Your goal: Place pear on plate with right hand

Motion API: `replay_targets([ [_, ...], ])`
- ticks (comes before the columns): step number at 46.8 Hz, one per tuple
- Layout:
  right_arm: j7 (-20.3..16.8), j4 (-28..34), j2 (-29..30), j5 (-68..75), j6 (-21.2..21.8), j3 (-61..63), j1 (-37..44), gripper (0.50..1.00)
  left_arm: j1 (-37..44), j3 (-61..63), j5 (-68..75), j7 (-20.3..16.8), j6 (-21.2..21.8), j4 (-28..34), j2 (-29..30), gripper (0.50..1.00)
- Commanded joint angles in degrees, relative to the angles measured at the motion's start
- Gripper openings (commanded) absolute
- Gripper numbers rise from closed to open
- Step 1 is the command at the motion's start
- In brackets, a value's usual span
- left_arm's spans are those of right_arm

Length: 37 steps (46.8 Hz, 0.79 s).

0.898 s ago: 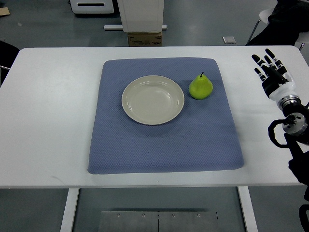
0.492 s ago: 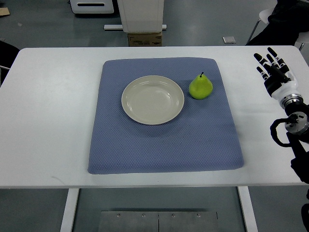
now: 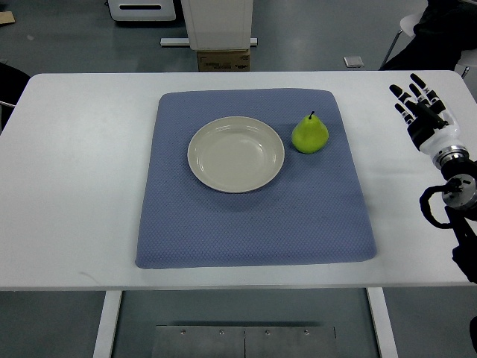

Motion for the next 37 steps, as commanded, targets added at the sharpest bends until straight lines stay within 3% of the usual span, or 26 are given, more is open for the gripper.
replay_targets([
  [1,-0.04,-0.09,0.08,0.09,-0.01,-0.01,0.03,1.0,0.0,0.0,0.0,0.0,0.0,0.0,0.0,1.0],
  [37,4.18,-0.97,-0.27,1.23,-0.01,-7.56,1.52,1.0,0.0,0.0,0.0,0.0,0.0,0.0,0.0,1.0],
])
